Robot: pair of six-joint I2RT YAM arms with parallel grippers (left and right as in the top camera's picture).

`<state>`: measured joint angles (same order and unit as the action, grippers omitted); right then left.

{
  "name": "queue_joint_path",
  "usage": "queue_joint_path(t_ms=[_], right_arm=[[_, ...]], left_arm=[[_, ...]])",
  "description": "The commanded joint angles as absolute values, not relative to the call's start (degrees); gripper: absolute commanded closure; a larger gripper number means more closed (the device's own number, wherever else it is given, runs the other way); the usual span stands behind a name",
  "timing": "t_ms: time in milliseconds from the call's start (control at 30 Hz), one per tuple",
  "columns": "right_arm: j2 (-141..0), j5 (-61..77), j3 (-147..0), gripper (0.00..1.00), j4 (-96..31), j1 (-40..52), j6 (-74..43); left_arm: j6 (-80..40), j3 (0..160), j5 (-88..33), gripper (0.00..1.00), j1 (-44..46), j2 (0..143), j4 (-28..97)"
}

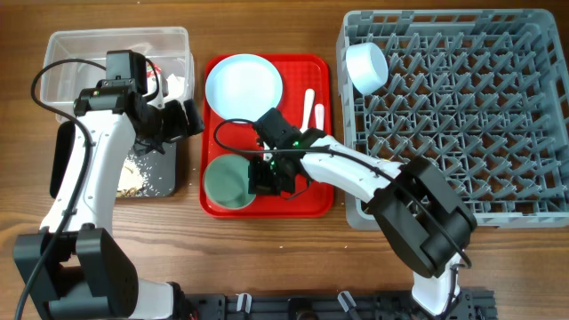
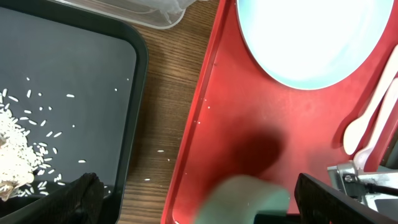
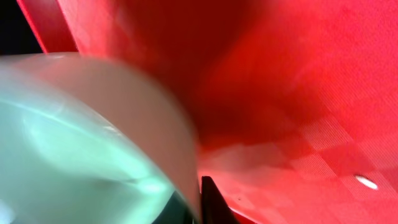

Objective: Sort waste into correct bins and load items into the dishwasher rack
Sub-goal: 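Grasp the green bowl on the red tray with the right gripper, then place the green bowl in the rack's back row and release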

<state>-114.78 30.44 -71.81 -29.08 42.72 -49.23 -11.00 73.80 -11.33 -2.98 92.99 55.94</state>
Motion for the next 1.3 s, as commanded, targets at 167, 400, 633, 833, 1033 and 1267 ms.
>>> queue_joint_path(t_ms=[167, 400, 633, 833, 1033, 1267], right_arm=[[-104.9, 31.6, -76.6, 0.96, -33.4, 33.9, -42.1], [-80.5, 7.1, -77.3, 0.96, -38.4, 24.0, -34.6], [-62.3, -37.6, -77.3, 0.96, -46.1, 23.4, -31.5], [-65.5, -54.9, -77.1, 0.96, -51.9, 23.4, -30.5], [-81.5, -64.7, -77.1, 0.96, -49.8, 23.4, -17.0], [-96.2, -65.1, -77.1, 0.96, -49.8, 25.0, -3.0]], left_arm=[[-10.7, 74.7, -10.8, 0.00, -3.1, 92.1, 55.8], [-10.7, 74.7, -10.8, 0.00, -3.1, 92.1, 55.8], [-10.7, 74.7, -10.8, 0.00, -3.1, 92.1, 55.8], [-10.7, 74.7, -10.8, 0.00, -3.1, 92.1, 55.8], [-10.7, 74.7, -10.8, 0.00, -3.1, 92.1, 55.8], [-10.7, 74.7, -10.8, 0.00, -3.1, 92.1, 55.8]])
